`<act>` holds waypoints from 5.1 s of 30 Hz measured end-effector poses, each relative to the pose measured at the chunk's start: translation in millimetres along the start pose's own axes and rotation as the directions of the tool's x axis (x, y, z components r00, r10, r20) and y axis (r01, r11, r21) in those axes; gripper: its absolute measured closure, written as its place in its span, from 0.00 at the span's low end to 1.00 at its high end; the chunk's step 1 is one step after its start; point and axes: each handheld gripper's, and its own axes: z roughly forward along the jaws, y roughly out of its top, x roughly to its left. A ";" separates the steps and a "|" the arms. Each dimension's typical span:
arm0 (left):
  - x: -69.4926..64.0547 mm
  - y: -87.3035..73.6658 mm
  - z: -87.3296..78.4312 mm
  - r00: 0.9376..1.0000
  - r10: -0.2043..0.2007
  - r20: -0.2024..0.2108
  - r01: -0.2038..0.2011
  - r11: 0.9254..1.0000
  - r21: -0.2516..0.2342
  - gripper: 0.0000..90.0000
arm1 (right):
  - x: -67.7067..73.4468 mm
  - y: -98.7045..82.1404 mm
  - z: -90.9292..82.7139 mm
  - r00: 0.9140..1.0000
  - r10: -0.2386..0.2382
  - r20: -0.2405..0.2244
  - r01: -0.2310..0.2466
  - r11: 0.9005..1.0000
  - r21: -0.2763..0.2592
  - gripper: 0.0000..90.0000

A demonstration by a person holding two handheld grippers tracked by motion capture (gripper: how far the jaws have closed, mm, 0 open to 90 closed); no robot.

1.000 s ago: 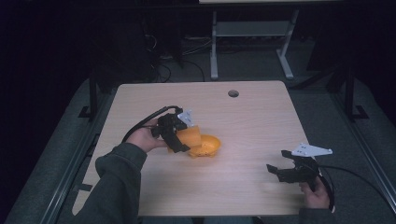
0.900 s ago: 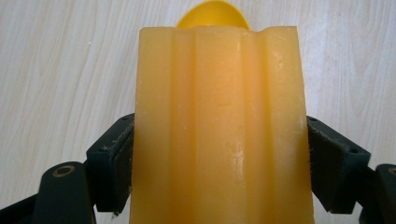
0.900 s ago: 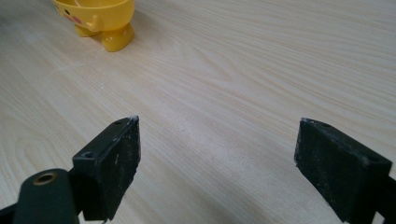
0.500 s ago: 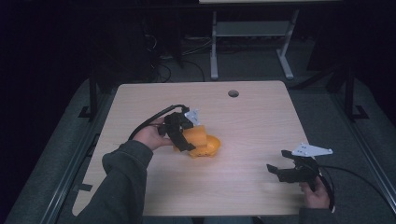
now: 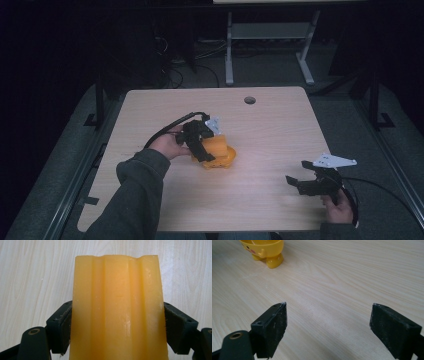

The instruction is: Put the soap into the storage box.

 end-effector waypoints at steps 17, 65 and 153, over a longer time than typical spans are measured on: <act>2.5 11.2 15.4 0.999 0.015 0.028 -0.015 1.000 -0.005 0.23 | 0.3 0.1 0.6 1.000 -0.002 -0.004 0.002 1.000 0.000 0.15; 11.2 8.3 45.3 0.998 0.005 0.065 -0.009 0.998 0.057 0.23 | 0.0 0.2 0.8 1.000 -0.004 -0.006 0.004 1.000 0.004 0.15; 2.6 1.7 13.2 1.000 -0.012 0.027 0.012 1.000 -0.009 0.20 | 2.4 0.8 2.4 1.000 0.001 0.002 -0.001 1.000 0.013 0.16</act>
